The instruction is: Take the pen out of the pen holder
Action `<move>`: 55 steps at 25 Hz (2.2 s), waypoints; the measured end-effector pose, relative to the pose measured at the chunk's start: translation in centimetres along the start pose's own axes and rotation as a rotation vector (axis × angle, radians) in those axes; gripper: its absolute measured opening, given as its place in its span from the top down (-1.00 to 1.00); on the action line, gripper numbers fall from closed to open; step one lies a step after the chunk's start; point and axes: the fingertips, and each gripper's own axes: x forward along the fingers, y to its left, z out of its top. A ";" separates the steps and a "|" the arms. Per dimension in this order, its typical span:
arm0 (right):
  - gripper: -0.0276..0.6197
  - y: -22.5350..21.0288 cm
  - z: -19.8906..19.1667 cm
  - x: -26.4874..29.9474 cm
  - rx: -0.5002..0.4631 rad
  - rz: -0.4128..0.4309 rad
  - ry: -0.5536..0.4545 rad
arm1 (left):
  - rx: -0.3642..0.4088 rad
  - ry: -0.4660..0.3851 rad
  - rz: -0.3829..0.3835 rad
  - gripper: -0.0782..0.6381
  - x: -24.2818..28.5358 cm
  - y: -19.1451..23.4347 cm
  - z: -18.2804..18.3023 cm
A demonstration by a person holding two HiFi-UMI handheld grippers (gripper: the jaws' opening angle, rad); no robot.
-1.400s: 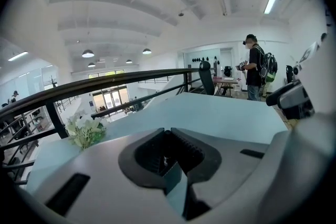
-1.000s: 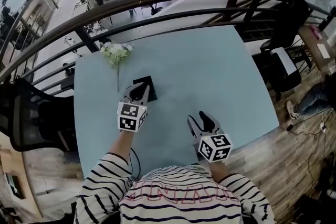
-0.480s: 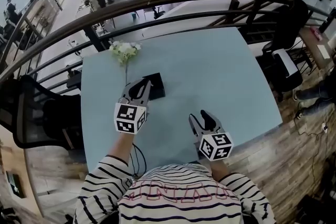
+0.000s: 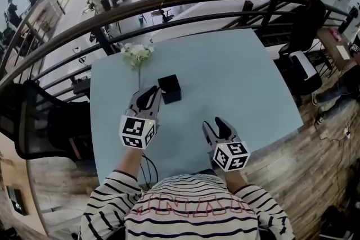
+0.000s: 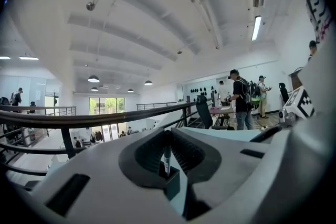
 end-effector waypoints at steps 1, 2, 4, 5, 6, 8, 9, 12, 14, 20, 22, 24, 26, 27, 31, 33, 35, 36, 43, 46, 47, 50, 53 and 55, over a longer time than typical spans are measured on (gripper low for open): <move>0.25 0.3 -0.1 -0.1 -0.001 -0.002 -0.002 | -0.001 -0.001 -0.002 0.63 -0.5 0.0 -0.1; 0.25 0.5 -0.2 -0.2 -0.002 -0.004 -0.004 | -0.003 -0.001 -0.005 0.63 -0.9 -0.1 -0.3; 0.25 1.1 -0.5 -0.3 -0.005 -0.005 -0.006 | -0.007 0.000 -0.007 0.63 -1.9 -0.1 -0.8; 0.25 1.4 -0.7 -0.3 -0.006 -0.005 -0.007 | -0.008 0.001 -0.008 0.63 -2.4 -0.1 -1.0; 0.25 1.7 -0.9 -0.3 -0.008 -0.006 -0.007 | -0.009 0.003 -0.008 0.63 -2.9 0.0 -1.3; 0.25 2.4 -1.1 -0.3 -0.009 -0.005 -0.009 | -0.012 0.006 -0.010 0.63 -3.8 0.1 -1.7; 0.25 2.7 -1.1 -0.3 -0.010 -0.005 -0.010 | -0.014 0.009 -0.010 0.63 -4.2 0.2 -1.9; 0.25 3.8 -1.6 -0.3 -0.009 -0.005 -0.010 | -0.022 0.021 -0.012 0.63 -5.5 0.4 -2.7; 0.25 4.6 -2.1 -0.3 -0.008 -0.004 -0.010 | -0.027 0.028 -0.012 0.63 -6.5 0.5 -3.3; 0.25 6.7 -3.3 -0.5 -0.006 -0.006 -0.008 | -0.030 0.047 -0.020 0.63 -9.1 1.0 -4.7; 0.25 7.4 -3.8 -0.6 -0.003 -0.006 -0.007 | -0.032 0.053 -0.021 0.63 -9.8 1.1 -5.2; 0.25 7.9 -4.2 -0.7 -0.003 -0.006 -0.005 | -0.037 0.057 -0.020 0.63 -10.6 1.2 -5.6; 0.25 8.3 -4.7 -0.9 -0.003 -0.007 -0.001 | -0.044 0.061 -0.019 0.63 -11.2 1.1 -6.1; 0.25 8.4 -4.9 -0.9 -0.003 -0.008 0.001 | -0.047 0.064 -0.019 0.63 -11.5 1.1 -6.4; 0.25 8.9 -5.5 -1.1 -0.006 -0.016 0.011 | -0.055 0.081 -0.018 0.63 -12.5 1.0 -7.2; 0.25 9.2 -5.8 -1.1 -0.009 -0.017 0.017 | -0.059 0.088 -0.020 0.63 -12.9 1.0 -7.5; 0.26 9.4 -6.0 -1.2 -0.011 -0.018 0.023 | -0.063 0.095 -0.021 0.63 -13.2 0.9 -7.9; 0.26 9.4 -6.2 -1.2 -0.012 -0.019 0.025 | -0.065 0.098 -0.022 0.63 -13.3 0.8 -8.1; 0.39 9.4 -7.3 -1.4 -0.019 -0.037 0.045 | -0.077 0.122 -0.035 0.63 -13.7 0.1 -9.5; 0.53 9.2 -7.6 -1.6 -0.021 -0.049 0.049 | -0.085 0.136 -0.040 0.63 -13.9 -0.2 -10.0; 0.57 9.1 -7.7 -1.7 -0.020 -0.054 0.050 | -0.088 0.139 -0.041 0.63 -13.9 -0.3 -10.2; 0.70 8.8 -8.0 -1.6 -0.020 -0.071 0.055 | -0.099 0.148 -0.037 0.63 -14.0 -0.3 -10.7; 0.79 8.6 -8.2 -1.7 -0.028 -0.085 0.062 | -0.107 0.154 -0.033 0.63 -14.3 -0.4 -11.0; 0.82 8.4 -8.2 -1.9 -0.035 -0.093 0.067 | -0.111 0.156 -0.031 0.63 -14.4 -0.4 -11.1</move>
